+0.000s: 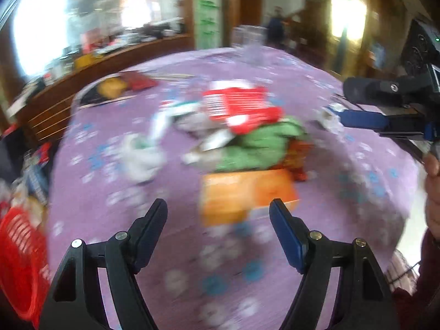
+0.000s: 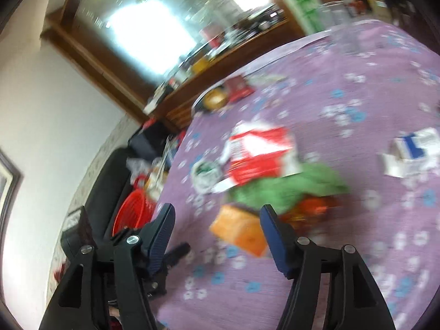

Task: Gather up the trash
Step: 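Move both empty grippers back over the table toward the remaining trash, then close the left gripper around the orange box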

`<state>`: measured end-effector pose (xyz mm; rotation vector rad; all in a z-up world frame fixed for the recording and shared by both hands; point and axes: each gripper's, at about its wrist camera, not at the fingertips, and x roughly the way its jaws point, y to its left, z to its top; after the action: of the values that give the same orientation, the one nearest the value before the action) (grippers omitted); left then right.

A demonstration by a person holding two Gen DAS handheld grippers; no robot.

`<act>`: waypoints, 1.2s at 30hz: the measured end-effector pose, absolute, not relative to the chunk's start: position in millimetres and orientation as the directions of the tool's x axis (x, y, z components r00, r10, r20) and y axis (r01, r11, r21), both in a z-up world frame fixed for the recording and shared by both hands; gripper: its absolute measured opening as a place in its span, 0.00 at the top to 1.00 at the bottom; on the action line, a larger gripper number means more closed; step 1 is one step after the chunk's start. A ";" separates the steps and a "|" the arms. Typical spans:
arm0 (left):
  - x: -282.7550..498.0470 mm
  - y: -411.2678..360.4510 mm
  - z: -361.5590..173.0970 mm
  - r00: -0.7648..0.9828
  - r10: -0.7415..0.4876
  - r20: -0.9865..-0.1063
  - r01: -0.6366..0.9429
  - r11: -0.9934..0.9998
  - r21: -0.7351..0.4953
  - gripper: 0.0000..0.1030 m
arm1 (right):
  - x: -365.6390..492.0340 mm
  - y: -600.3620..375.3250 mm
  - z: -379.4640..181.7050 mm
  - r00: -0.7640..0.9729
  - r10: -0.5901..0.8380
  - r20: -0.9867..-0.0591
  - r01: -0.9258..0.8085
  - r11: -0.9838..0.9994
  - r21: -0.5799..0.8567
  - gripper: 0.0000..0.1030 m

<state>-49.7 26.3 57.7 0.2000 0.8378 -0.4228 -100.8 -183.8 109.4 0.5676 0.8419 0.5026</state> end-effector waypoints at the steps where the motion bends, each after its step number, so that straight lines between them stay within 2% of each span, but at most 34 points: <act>1: -46.6 17.1 56.0 0.585 -0.293 -0.756 0.462 0.887 0.014 0.27 | -101.9 -191.8 109.0 0.577 0.611 -0.542 -0.178 0.742 0.647 0.32; 6: -20.4 -10.3 39.0 0.507 -0.317 -0.801 0.548 0.836 0.016 0.27 | -111.1 -235.7 100.8 0.613 0.584 -0.532 -0.115 0.732 0.672 0.31; 14: 11.4 -10.6 27.4 0.431 -0.347 -0.833 0.551 0.832 -0.062 0.25 | -125.1 -290.0 85.9 0.659 0.539 -0.525 -0.024 0.712 0.702 0.31; 20: -11.5 -17.9 27.5 0.436 -0.329 -0.837 0.613 0.790 0.009 0.22 | -124.4 -319.3 80.3 0.693 0.471 -0.546 0.050 0.724 0.688 0.27; 27: -28.5 -37.5 23.3 0.508 -0.247 -0.825 0.675 0.709 0.203 0.22 | -113.8 -294.5 68.1 0.626 0.538 -0.564 0.011 0.717 0.697 0.27; 33: -5.0 -30.6 23.7 0.465 -0.280 -0.840 0.706 0.690 0.161 0.20 | -115.5 -273.8 68.1 0.602 0.557 -0.572 -0.022 0.728 0.685 0.27; 36: 11.3 -20.4 17.0 0.430 -0.293 -0.854 0.677 0.730 0.090 0.12 | -117.2 -271.4 67.0 0.599 0.551 -0.581 -0.019 0.735 0.678 0.27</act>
<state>11.3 -20.4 17.0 0.4611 0.9457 -0.6326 -117.2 -271.4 67.0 0.6807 0.8771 0.3620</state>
